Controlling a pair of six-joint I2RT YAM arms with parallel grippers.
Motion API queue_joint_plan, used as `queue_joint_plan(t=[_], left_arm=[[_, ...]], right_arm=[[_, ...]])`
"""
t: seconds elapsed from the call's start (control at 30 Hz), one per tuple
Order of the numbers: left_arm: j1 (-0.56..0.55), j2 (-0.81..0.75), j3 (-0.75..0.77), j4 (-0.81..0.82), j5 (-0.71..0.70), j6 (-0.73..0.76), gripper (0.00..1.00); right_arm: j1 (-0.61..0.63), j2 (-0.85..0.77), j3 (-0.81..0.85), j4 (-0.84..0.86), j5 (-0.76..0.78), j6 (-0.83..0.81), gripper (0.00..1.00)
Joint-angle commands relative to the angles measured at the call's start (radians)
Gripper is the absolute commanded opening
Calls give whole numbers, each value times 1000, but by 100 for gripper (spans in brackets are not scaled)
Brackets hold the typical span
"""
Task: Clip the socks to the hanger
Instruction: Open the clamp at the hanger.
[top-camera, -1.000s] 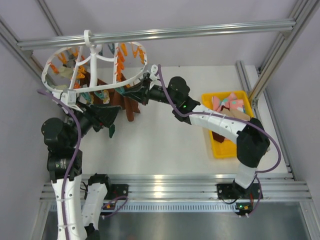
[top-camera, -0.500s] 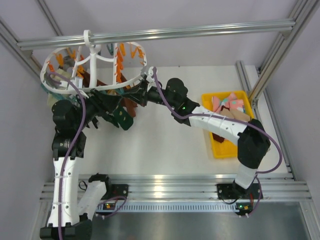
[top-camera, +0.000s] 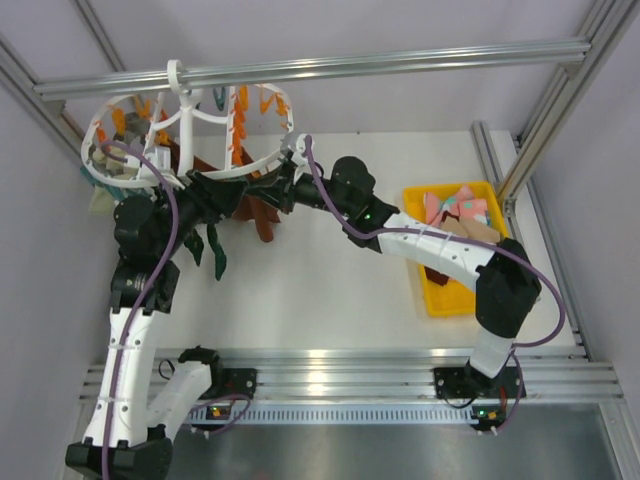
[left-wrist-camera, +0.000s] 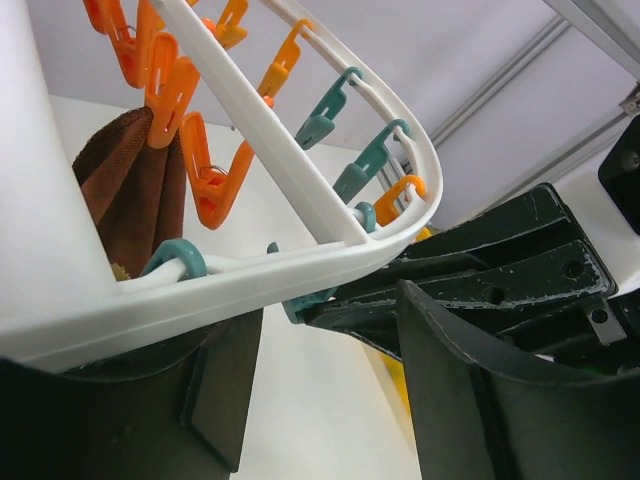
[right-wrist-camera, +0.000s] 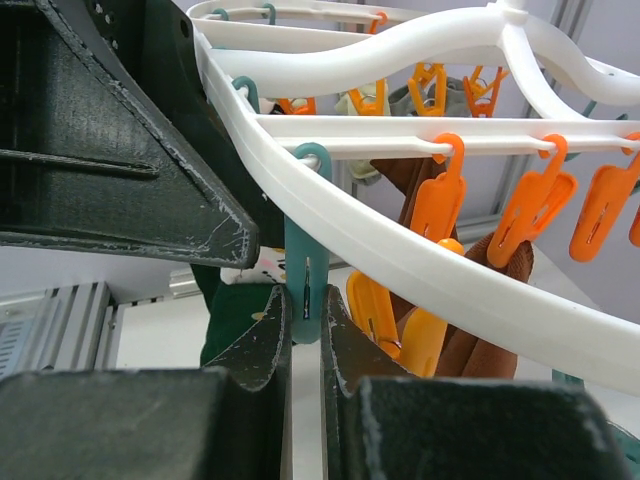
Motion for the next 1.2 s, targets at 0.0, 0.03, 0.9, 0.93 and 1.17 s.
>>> queue_joint_plan(t=[0.0, 0.03, 0.9, 0.93, 1.17], left_arm=[[-9, 17, 33, 90, -66, -7, 59], [-10, 20, 33, 91, -72, -10, 59], [-38, 100, 57, 153, -127, 1, 54], [-36, 103, 57, 157, -130, 4, 54], [-36, 113, 56, 199, -153, -7, 50]], right_arm=[[24, -61, 16, 5, -18, -8, 0], [26, -63, 18, 5, -19, -6, 0], [26, -61, 9, 43, -93, 56, 0], [26, -63, 10, 43, -99, 61, 0], [21, -64, 6, 40, -114, 64, 0]])
